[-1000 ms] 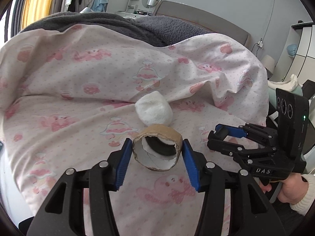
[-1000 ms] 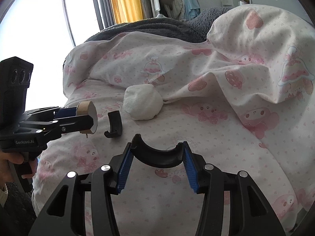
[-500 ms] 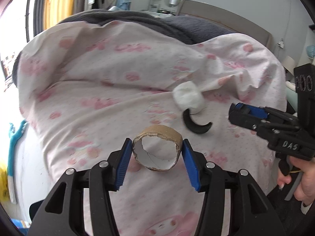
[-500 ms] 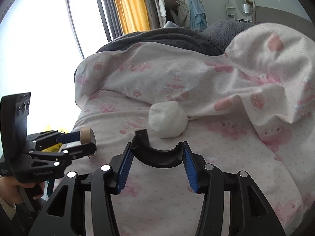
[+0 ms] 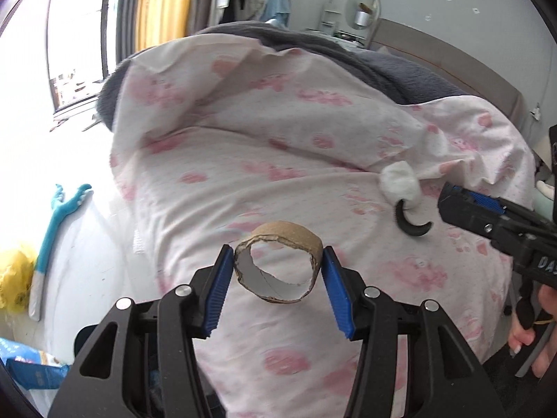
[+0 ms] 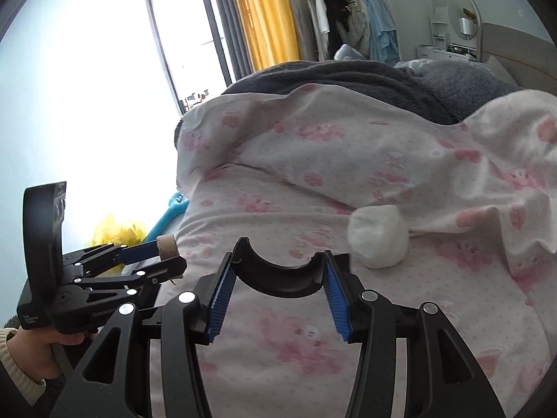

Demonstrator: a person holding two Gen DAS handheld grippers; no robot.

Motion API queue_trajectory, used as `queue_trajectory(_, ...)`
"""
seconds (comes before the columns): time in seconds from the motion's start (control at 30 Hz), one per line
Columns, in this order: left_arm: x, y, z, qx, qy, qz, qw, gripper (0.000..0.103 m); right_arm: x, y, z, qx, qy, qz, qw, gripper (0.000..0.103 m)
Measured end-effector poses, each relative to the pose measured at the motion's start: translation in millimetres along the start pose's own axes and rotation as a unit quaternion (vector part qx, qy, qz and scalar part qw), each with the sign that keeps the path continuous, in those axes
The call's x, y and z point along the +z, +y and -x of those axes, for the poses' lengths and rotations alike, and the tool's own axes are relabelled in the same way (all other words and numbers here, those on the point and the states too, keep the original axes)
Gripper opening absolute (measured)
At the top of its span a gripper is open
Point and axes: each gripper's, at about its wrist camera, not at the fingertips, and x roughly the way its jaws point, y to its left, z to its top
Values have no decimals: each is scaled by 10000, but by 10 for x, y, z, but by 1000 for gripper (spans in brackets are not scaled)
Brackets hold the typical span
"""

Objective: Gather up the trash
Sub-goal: 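Carry the cardboard roll and black plastic piece over the black bin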

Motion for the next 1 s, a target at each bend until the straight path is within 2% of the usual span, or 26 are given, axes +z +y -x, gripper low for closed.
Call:
queue_trajectory(0.3,-180,449,105,480,73,363,9982,55,94,455,-53,265,-34,160,9995,50)
queue_trajectory(0.57,-417,841,99,812,391,626,9940,55,131,818,-144,498,-8,265,9984,51)
queue_trajectory(1.0,-879,1318,75,1077,1096,940,9836,55,156,1424,-403,954,158,485,9941,51)
